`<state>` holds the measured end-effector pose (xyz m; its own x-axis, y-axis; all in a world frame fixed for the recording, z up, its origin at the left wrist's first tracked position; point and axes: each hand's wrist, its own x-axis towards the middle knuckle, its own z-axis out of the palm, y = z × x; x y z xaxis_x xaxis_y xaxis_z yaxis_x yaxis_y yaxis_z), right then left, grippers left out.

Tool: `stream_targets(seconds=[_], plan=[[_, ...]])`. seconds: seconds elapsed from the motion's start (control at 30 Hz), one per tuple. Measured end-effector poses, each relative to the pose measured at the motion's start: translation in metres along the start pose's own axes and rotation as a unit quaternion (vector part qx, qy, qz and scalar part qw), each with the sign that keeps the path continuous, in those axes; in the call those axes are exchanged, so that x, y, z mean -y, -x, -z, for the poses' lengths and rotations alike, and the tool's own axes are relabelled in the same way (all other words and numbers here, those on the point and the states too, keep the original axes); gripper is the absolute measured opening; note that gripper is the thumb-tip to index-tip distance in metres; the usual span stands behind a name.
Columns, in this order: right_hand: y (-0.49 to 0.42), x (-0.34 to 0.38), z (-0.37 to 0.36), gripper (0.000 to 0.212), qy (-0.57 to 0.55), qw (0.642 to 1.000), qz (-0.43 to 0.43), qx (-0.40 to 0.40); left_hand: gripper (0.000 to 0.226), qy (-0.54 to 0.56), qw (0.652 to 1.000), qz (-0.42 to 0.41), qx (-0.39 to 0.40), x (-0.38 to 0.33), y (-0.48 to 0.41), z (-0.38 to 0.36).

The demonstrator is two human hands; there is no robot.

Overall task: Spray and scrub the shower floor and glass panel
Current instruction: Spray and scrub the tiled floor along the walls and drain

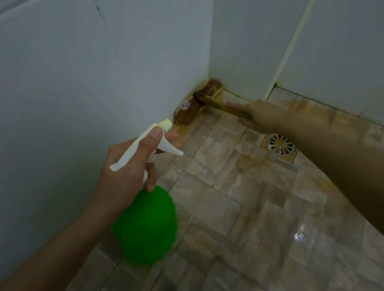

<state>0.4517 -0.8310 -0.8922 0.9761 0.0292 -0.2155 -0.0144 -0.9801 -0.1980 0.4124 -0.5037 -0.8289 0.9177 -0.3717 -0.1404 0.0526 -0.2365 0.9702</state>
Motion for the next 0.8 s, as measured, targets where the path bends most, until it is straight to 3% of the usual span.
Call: stream_targets(seconds=[0.13, 0.27, 0.43, 0.53, 0.6, 0.8], plan=[[0.018, 0.014, -0.013, 0.052, -0.016, 0.994, 0.101, 0.045, 0.048, 0.015, 1.000, 0.001, -0.005, -0.001, 0.000, -0.001], [0.007, 0.000, -0.010, 0.055, -0.009, 0.999, -0.033, -0.013, 0.060, 0.016, 1.000, 0.004, 0.005, -0.003, 0.004, 0.000], [0.025, 0.026, -0.034, 0.055, -0.038, 0.991, 0.118, 0.056, 0.041, 0.033, 0.999, -0.006, 0.007, -0.006, 0.005, -0.004], [0.009, 0.011, -0.020, 0.055, -0.026, 0.999, 0.018, -0.011, 0.049, 0.029, 0.999, -0.005, 0.013, -0.006, 0.008, -0.005], [0.010, 0.010, -0.012, 0.054, 0.004, 1.000, -0.027, -0.005, 0.057, 0.023, 1.000, -0.003, 0.012, -0.006, 0.008, -0.006], [0.017, 0.014, -0.011, 0.047, -0.013, 1.000, -0.014, -0.019, 0.052, 0.036, 0.999, -0.003, 0.033, 0.000, 0.005, -0.017]])
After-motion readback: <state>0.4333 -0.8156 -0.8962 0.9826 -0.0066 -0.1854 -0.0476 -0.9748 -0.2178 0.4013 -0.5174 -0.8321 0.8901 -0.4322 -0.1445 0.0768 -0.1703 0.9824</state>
